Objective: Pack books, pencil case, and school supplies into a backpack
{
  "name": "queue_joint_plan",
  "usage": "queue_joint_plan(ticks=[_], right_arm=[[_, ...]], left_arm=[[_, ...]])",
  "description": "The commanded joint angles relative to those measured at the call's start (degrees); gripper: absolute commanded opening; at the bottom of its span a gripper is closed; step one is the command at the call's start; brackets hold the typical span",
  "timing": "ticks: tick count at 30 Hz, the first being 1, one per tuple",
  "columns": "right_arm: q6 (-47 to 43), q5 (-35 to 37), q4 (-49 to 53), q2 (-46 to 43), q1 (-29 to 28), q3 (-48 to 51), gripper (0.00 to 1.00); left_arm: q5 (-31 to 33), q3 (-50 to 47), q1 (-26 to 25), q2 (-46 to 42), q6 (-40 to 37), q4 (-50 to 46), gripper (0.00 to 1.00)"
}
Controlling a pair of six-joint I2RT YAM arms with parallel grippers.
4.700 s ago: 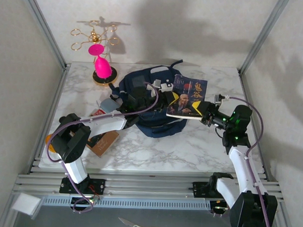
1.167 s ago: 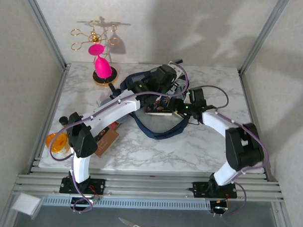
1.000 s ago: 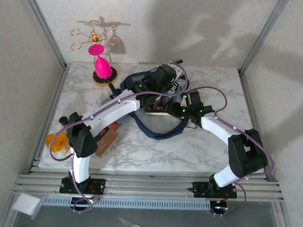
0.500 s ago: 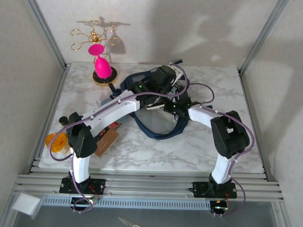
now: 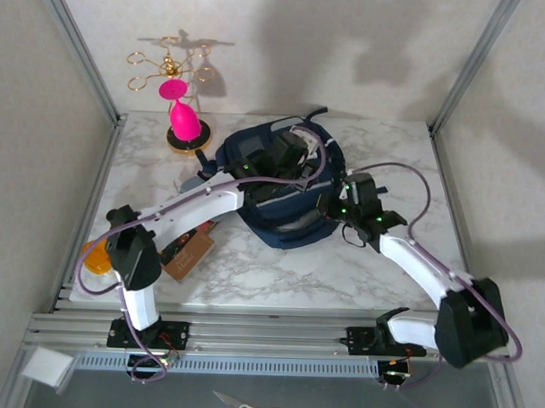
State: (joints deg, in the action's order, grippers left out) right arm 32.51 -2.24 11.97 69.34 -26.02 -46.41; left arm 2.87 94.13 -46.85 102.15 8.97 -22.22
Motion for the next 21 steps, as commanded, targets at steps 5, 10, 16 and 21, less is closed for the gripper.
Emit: queue_joint_plan(ticks=[5, 10, 16, 21], right_arm=[[-2.52, -1.19, 10.49, -1.62, -3.62, -6.61, 0.34], [-2.54, -3.43, 9.42, 7.31, -13.26, -12.94, 0.39], [-0.61, -8.43, 3.07, 21.02, -22.94, -20.25, 0.45], [0.12, -11.80, -1.04, 32.91, -26.92, -27.55, 0.51]], left_arm=[[-0.97, -23.88, 1.99, -24.17, 20.97, 6.53, 0.62], [8.14, -36.84, 6.42, -37.72, 35.09, -1.86, 0.69], [7.62, -54.04, 15.64, -49.37, 46.69, -4.48, 0.73], [10.23, -62.92, 17.47, -52.29, 51.80, -5.51, 0.67]])
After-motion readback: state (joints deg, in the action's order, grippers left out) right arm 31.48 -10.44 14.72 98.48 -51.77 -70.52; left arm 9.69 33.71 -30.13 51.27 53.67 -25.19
